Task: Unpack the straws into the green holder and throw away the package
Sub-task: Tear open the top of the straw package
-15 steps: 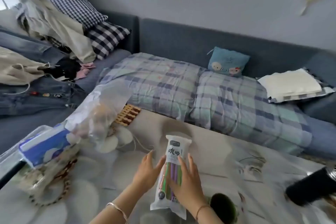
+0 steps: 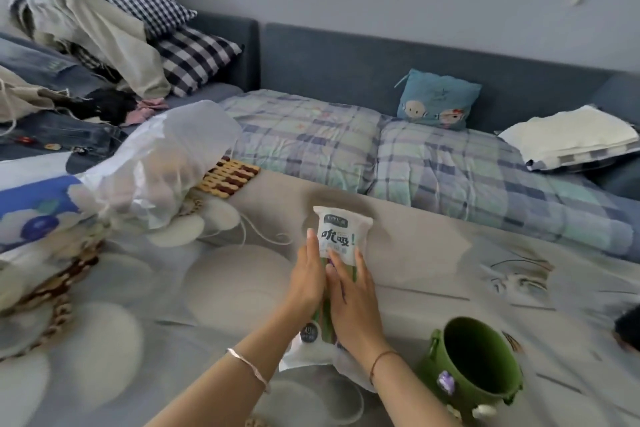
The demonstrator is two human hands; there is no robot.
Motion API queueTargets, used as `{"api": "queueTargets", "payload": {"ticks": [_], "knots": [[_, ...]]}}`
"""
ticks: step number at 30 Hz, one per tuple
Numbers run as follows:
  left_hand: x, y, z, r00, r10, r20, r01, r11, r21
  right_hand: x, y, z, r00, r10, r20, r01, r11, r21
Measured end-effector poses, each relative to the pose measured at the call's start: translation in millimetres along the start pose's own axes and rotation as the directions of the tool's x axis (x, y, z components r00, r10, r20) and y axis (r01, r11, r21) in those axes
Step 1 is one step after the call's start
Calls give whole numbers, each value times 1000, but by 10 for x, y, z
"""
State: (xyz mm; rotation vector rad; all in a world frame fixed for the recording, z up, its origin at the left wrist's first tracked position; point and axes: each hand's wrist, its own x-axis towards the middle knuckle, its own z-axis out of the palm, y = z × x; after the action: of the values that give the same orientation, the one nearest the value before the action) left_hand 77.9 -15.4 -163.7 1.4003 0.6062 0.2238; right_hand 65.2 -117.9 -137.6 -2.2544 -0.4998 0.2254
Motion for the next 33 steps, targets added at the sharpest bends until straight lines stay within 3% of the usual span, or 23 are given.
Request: {"api": "queueTargets", "payload": {"ticks": [4,9,14,21,29,33], "knots": [[-489,403,31,994,101,44,-98,993,-70,-146,-58,-50,992,-120,-32,120,993,-10],[-1120,706,-47,976,216,-22,-217,968,-129,-616,-358,-288,972,-205,-112,226,949,221],[-1893,1172,-130,935,343,88,-317,922,-220,-1178,-900,-723,948,-271,-166,317,850,422],[-2767,1370,-270,899,365,242,-336,929,-156,-2088,-1297,-1331,956,-256,-145,293,794,532],[-3488,1217,-461,853,376,362,-384,922,-53,-2869,-1241,-1435,973,-226,-48,205,747,632],[-3653,1181,-541,871,369,325,-380,924,-31,-2993,-1207,-1406,975,-197,-100,218,777,591]]}}
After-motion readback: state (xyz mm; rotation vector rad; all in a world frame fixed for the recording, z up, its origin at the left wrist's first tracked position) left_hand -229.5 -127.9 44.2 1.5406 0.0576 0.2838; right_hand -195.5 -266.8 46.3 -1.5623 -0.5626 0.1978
